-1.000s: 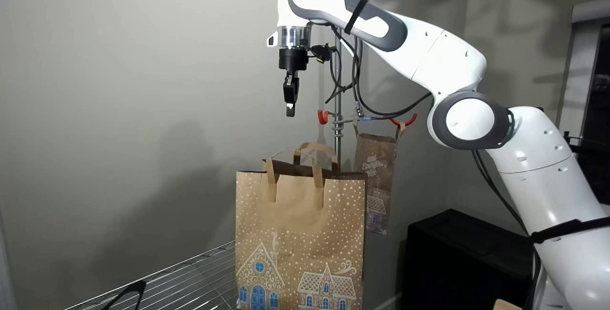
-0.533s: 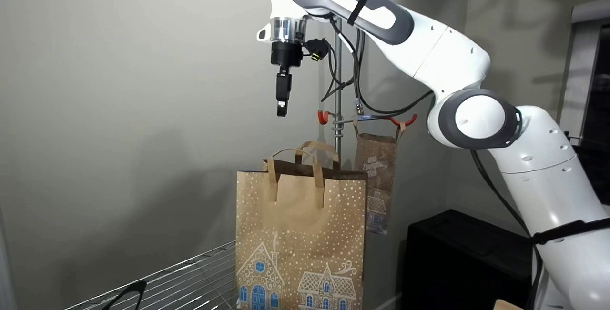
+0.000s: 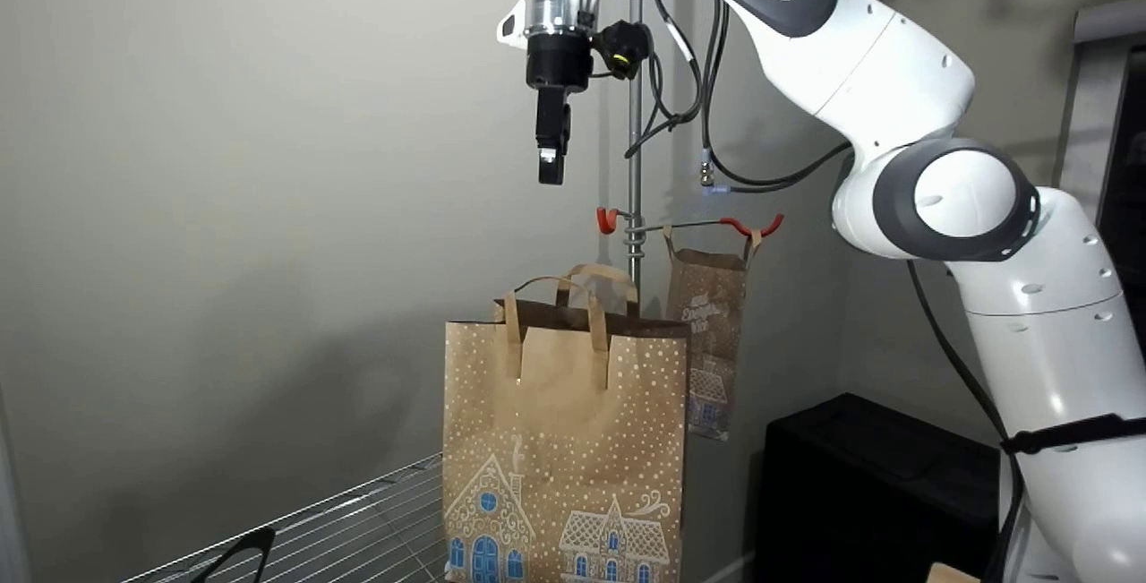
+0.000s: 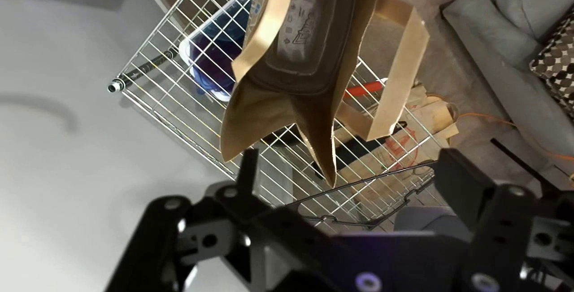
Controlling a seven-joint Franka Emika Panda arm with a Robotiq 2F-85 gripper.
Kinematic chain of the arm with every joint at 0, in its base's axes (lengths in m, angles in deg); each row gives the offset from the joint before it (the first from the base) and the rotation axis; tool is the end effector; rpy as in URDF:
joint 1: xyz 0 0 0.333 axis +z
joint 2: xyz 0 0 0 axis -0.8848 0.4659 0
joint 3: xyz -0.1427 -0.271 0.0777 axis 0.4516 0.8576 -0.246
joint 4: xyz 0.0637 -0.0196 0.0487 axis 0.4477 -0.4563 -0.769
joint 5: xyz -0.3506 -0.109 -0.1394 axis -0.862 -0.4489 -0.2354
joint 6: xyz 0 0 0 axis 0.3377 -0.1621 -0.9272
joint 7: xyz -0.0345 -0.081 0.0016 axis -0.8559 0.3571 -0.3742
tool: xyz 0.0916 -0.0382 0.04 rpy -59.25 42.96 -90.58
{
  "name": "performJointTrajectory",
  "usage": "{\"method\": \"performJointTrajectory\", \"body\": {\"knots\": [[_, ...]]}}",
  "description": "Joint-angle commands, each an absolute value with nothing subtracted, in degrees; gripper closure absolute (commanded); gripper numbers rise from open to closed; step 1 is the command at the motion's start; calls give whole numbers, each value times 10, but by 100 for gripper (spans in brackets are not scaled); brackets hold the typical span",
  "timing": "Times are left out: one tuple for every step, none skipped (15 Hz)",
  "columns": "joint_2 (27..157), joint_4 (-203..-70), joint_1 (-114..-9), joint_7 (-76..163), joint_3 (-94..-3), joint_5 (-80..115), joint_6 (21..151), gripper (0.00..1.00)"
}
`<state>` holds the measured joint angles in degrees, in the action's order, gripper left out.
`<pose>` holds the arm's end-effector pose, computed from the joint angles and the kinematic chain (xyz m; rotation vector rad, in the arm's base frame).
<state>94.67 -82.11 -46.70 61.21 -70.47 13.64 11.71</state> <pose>0.4907 0.2407 0.7878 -2.9216 -1.1118 -0.1038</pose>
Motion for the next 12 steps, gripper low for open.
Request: {"method": "performJointTrajectory", "body": {"knots": [[869, -910, -485, 559, -704, 169, 114, 0], [853, -930, -488, 542, -703, 176, 120, 0], [837, -952, -495, 531, -702, 195, 124, 0], [819, -977, -500, 518, -700, 211, 128, 0], [799, -1004, -509, 508, -697, 239, 137, 0], [781, -1029, -515, 498, -694, 264, 142, 0], [765, -1052, -520, 485, -689, 287, 146, 0], [749, -1075, -525, 476, -684, 308, 151, 0], [732, -1100, -528, 468, -678, 326, 154, 0], [715, -1124, -532, 458, -672, 343, 160, 0], [699, -1148, -535, 450, -666, 354, 163, 0], [681, -1174, -537, 444, -659, 363, 168, 0]]}}
